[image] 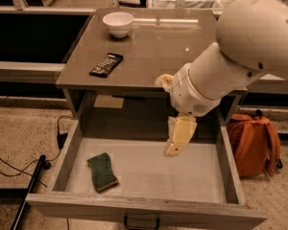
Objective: Pick sponge from top drawer and place on counter
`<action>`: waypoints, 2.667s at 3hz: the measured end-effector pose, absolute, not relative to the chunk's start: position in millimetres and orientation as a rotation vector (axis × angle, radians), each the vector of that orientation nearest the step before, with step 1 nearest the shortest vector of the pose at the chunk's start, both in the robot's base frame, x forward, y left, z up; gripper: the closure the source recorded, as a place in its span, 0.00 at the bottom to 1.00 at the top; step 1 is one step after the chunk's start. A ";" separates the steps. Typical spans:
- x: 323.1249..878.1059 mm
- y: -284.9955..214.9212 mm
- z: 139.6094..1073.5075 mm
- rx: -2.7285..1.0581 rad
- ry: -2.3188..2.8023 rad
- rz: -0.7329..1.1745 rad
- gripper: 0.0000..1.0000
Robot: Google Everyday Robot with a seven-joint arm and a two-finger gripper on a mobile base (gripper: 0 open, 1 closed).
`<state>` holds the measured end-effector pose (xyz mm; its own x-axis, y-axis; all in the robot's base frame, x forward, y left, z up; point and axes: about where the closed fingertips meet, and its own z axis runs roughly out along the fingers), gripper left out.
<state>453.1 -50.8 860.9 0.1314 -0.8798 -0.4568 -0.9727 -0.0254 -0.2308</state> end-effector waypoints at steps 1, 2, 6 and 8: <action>456.0 -52.6 861.6 -1.960 1.670 0.174 0.00; 456.9 -52.6 862.6 -1.969 1.653 0.162 0.00; 450.1 129.4 690.8 -2.181 1.245 0.662 0.00; 461.7 150.4 631.9 -2.182 1.244 0.770 0.00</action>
Offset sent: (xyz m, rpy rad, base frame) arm 0.0025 -0.0017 0.0006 -0.0015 -0.0856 0.0443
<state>461.7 150.4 631.9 0.4197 -0.5916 -0.6884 -0.8800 -0.4510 -0.1490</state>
